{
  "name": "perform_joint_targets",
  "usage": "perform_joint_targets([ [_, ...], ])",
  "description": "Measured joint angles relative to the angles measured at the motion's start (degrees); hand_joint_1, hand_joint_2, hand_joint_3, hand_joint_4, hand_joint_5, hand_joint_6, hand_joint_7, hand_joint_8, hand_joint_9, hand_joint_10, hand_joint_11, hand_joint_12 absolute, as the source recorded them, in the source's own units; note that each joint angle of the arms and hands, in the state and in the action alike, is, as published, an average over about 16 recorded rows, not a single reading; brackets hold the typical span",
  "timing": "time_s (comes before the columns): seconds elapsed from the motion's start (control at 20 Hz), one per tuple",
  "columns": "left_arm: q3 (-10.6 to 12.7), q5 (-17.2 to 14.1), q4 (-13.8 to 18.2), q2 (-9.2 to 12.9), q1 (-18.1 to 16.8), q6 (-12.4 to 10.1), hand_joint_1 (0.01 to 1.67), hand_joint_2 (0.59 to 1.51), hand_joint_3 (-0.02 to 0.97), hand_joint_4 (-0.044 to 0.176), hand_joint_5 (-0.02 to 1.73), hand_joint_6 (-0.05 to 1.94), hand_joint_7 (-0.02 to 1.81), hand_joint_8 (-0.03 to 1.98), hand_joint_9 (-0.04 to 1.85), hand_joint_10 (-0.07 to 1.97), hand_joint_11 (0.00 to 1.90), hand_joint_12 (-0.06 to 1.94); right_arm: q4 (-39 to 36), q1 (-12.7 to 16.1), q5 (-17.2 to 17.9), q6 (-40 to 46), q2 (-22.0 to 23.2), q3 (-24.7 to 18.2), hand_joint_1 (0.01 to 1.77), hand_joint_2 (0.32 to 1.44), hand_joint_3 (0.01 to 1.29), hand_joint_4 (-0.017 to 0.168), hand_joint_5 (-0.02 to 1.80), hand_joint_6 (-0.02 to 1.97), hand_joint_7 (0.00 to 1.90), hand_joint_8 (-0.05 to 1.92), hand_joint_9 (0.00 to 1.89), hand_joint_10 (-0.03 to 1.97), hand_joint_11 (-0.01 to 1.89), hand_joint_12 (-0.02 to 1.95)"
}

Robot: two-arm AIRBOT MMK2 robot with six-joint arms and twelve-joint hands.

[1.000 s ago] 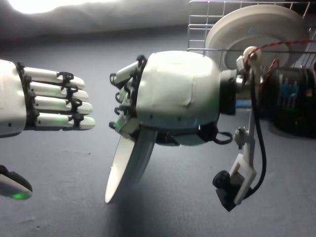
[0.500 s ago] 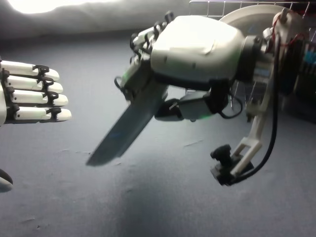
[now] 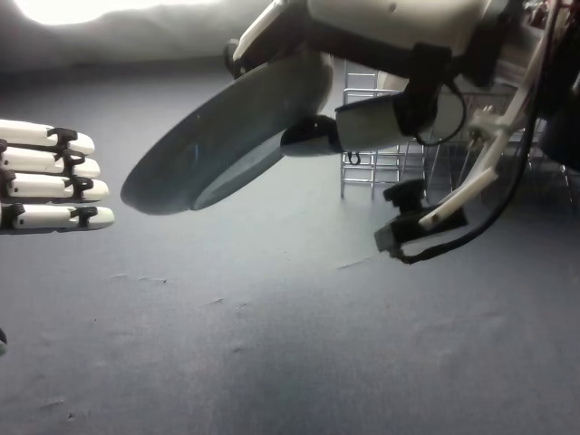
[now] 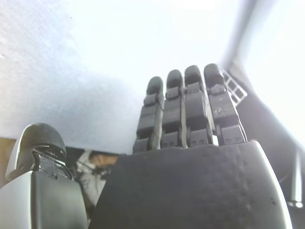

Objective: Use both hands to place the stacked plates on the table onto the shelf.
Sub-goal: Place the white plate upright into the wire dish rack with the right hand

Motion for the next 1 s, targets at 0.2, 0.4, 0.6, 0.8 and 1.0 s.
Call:
perform_joint_targets([
  [0.2,-0.28,0.61,0.55,0.18,-0.01,0.05,0.01,1.05,0.013,-0.003,0.13,0.01,0.14,0.0,0.13,0.01,0.05,0.17,4.08,1.08,-1.18,0.88,1.23,-0.37,1.35,1.0,0.01,-0.001,0.94,0.95,1.07,0.81,0.9,1.16,0.56,1.41],
  [0.4,-0.31,0.84,0.86,0.2,-0.09,-0.08,0.01,1.05,0.013,-0.003,0.13,0.01,0.14,0.0,0.13,0.01,0.04,0.17,7.48,2.28,-3.02,1.47,2.51,-0.73,1.35,1.0,0.01,-0.001,0.94,0.96,1.07,0.81,0.9,1.16,0.57,1.39],
  [0.6,-0.11,0.75,1.18,0.17,-0.38,-0.53,0.01,1.049,0.013,-0.003,0.13,0.01,0.14,0.0,0.12,0.01,0.04,0.17,11.12,3.46,-5.98,1.89,4.01,-1.07,1.35,1.0,0.01,-0.001,0.94,0.97,1.07,0.81,0.91,1.16,0.59,1.39],
  [0.8,0.24,0.47,1.78,0.03,-1.03,-1.28,0.01,1.05,0.013,-0.003,0.14,0.01,0.14,0.0,0.12,0.01,0.04,0.18,14.98,4.79,-9.61,2.1,5.55,-1.23,1.35,1.0,0.01,-0.001,0.94,0.97,1.07,0.81,0.91,1.16,0.59,1.39],
  [1.0,0.53,0.11,2.57,-0.12,-1.79,-2.12,0.01,1.05,0.014,-0.003,0.14,0.01,0.14,0.0,0.12,0.01,0.04,0.18,18.32,6.13,-13.07,2.13,6.86,-1.14,1.35,1.0,0.01,-0.001,0.94,0.97,1.06,0.81,0.91,1.17,0.59,1.39],
])
